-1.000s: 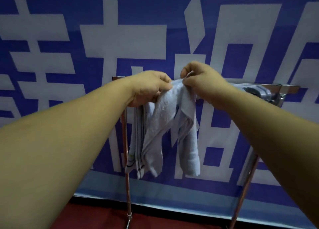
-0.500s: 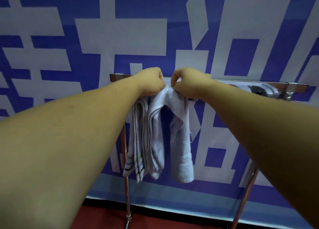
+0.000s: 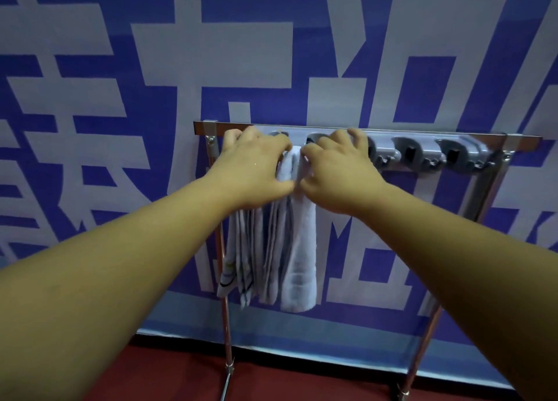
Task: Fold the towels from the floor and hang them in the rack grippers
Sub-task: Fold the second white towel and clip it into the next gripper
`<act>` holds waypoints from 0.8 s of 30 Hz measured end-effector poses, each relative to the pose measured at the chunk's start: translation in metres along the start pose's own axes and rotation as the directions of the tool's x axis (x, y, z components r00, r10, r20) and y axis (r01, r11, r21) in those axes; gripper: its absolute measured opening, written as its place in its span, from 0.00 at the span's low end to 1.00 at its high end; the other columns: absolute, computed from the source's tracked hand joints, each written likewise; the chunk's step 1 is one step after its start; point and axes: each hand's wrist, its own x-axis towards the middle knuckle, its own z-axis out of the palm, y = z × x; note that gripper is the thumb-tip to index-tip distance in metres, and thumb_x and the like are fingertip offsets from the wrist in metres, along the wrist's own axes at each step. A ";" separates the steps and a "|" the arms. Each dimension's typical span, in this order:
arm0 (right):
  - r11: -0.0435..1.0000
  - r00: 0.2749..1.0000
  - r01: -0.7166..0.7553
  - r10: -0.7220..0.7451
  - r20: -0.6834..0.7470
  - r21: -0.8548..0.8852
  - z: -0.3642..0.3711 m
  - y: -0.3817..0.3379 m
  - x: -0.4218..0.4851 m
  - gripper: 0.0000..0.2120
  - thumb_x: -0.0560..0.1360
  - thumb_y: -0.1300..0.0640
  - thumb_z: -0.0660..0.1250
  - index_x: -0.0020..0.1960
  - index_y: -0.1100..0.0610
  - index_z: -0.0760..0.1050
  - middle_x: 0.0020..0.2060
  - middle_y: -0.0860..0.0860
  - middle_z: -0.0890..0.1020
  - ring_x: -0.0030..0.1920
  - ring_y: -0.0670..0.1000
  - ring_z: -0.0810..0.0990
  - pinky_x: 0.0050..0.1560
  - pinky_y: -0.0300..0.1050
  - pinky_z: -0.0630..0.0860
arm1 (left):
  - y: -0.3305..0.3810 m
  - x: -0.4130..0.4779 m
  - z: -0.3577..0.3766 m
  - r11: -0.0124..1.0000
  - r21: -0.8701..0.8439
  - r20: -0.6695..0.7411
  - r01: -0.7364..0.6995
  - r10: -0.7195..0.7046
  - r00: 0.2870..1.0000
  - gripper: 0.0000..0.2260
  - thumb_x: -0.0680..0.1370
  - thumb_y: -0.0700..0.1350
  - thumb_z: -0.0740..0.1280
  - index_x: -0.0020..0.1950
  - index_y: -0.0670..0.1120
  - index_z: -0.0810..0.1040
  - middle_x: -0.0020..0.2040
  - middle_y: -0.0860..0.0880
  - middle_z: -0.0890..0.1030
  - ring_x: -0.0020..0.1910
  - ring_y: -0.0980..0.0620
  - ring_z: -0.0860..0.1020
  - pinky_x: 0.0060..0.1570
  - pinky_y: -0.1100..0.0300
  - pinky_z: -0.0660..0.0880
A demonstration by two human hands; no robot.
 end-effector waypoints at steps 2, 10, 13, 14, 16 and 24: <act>1.000 1.000 0.014 -0.014 0.015 0.007 0.006 -0.004 -0.011 0.23 0.73 0.39 0.55 0.57 0.54 0.73 0.46 0.47 0.75 0.62 0.57 0.72 0.79 0.66 0.50 | 0.008 -0.009 0.006 0.990 0.141 0.061 -0.019 0.011 0.998 0.25 0.77 0.63 0.67 0.70 0.54 0.71 0.58 0.54 0.76 0.64 0.46 0.71 0.66 0.45 0.62; 0.988 0.994 -0.110 0.108 -0.025 -0.108 0.021 -0.025 -0.014 0.41 0.72 0.40 0.71 0.76 0.60 0.62 0.54 0.53 0.82 0.62 0.61 0.75 0.70 0.64 0.63 | 0.017 -0.002 0.001 0.993 0.092 0.038 0.080 -0.084 0.996 0.20 0.81 0.41 0.65 0.72 0.52 0.70 0.50 0.52 0.76 0.61 0.46 0.75 0.73 0.45 0.58; 0.986 0.991 -0.130 0.124 -0.058 -0.103 0.018 -0.024 -0.012 0.31 0.72 0.54 0.68 0.72 0.57 0.63 0.50 0.53 0.83 0.59 0.61 0.75 0.67 0.62 0.62 | 0.008 -0.002 -0.001 0.992 -0.044 0.106 0.115 -0.110 0.988 0.16 0.84 0.42 0.60 0.71 0.53 0.70 0.48 0.52 0.77 0.59 0.45 0.72 0.72 0.48 0.60; 0.989 0.990 -0.130 0.125 -0.070 -0.070 0.016 -0.022 -0.011 0.28 0.73 0.55 0.67 0.71 0.56 0.65 0.47 0.52 0.81 0.58 0.60 0.75 0.65 0.60 0.61 | 0.004 -0.002 0.000 0.989 -0.074 0.139 0.131 -0.120 0.983 0.15 0.84 0.44 0.58 0.71 0.54 0.71 0.49 0.52 0.77 0.60 0.45 0.71 0.70 0.48 0.62; 0.992 0.988 -0.126 0.127 -0.091 0.024 0.013 -0.018 -0.011 0.22 0.74 0.56 0.65 0.68 0.54 0.68 0.44 0.51 0.78 0.55 0.59 0.76 0.61 0.56 0.60 | -0.004 0.000 0.001 0.984 -0.099 0.178 0.147 -0.127 0.976 0.15 0.84 0.49 0.55 0.69 0.58 0.73 0.49 0.54 0.76 0.62 0.44 0.72 0.68 0.48 0.64; 0.990 0.995 -0.085 0.091 -0.049 0.110 0.008 -0.012 -0.010 0.15 0.79 0.53 0.58 0.65 0.53 0.72 0.40 0.51 0.80 0.48 0.57 0.77 0.61 0.53 0.58 | 0.008 -0.007 0.004 0.997 0.079 0.114 0.017 -0.026 0.993 0.19 0.78 0.57 0.67 0.66 0.53 0.72 0.53 0.53 0.80 0.55 0.47 0.77 0.66 0.45 0.64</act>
